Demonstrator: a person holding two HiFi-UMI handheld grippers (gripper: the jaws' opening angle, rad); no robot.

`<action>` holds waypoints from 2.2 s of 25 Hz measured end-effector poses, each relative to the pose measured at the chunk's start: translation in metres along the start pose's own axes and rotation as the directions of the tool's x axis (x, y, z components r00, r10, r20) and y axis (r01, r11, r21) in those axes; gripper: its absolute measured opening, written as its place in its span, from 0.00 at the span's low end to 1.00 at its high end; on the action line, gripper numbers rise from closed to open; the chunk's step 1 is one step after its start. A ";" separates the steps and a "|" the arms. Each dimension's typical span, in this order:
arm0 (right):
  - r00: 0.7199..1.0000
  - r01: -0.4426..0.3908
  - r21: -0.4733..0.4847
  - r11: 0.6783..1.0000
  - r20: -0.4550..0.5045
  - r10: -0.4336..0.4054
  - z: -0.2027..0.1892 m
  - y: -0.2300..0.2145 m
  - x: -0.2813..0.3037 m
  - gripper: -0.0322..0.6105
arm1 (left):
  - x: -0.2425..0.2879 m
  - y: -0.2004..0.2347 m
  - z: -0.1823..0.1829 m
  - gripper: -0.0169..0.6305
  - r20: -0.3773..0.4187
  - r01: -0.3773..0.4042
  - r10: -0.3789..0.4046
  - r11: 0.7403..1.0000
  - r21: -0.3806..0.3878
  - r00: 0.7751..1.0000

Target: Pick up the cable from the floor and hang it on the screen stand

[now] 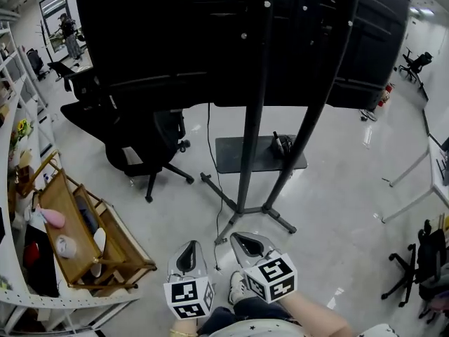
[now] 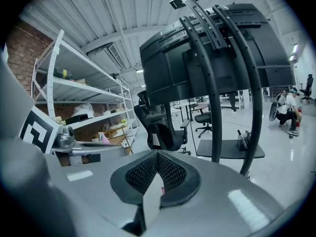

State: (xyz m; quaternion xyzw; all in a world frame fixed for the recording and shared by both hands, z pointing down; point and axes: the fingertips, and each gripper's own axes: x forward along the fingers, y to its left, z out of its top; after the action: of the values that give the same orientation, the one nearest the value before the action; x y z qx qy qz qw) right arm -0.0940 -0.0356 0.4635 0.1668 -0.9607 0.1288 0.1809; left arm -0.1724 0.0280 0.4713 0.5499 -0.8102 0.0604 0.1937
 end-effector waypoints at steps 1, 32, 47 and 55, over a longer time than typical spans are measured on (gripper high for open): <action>1.000 -0.002 0.007 1.000 -0.010 0.002 -0.001 -0.012 0.011 0.05 | 0.013 0.000 0.000 0.04 -0.001 -0.006 0.006 1.000 0.004 1.000; 0.875 0.362 0.028 0.932 -0.354 -0.330 -0.348 -0.306 0.495 0.23 | 0.454 0.139 -0.313 0.04 -0.175 0.146 -0.131 0.987 0.071 0.976; 0.889 0.345 0.057 0.937 -0.340 -0.307 -0.373 -0.290 0.503 0.08 | 0.450 0.140 -0.344 0.04 -0.206 0.188 -0.175 0.981 0.045 0.963; 0.943 0.156 0.129 0.979 -0.314 -0.109 -0.353 -0.184 0.427 0.08 | 0.355 0.134 -0.326 0.04 -0.221 0.129 -0.111 0.989 0.069 0.969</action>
State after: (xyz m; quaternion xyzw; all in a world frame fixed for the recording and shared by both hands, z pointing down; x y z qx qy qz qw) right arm -0.2940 -0.2113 0.9832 0.2225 -0.8950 0.2134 0.3224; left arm -0.3280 -0.1266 0.9214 0.5957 -0.7462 0.1417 0.2614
